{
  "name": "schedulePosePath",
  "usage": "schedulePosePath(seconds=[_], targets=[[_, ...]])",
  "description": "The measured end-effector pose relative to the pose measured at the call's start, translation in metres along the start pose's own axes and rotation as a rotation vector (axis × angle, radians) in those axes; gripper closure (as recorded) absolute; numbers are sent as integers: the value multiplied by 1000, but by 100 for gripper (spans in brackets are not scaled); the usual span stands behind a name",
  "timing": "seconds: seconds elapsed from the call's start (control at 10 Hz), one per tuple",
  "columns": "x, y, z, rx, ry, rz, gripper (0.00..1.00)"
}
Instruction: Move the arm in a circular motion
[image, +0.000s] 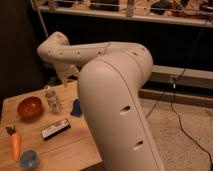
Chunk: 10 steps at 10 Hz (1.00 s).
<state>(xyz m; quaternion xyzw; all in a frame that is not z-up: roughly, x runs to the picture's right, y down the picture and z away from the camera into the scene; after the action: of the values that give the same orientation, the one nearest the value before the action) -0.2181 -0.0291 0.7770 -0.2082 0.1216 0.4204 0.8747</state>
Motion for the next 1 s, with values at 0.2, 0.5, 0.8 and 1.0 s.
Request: schedulePosePath(seconds=[0.2,0.5,0.8,1.0], targets=[[37,54,4,-37,54,-152,35],[118,99,12,-103,136,-268,35],[188,96,1,-149,189,-219,35],[235,71,-9,-155,238,-114,35]])
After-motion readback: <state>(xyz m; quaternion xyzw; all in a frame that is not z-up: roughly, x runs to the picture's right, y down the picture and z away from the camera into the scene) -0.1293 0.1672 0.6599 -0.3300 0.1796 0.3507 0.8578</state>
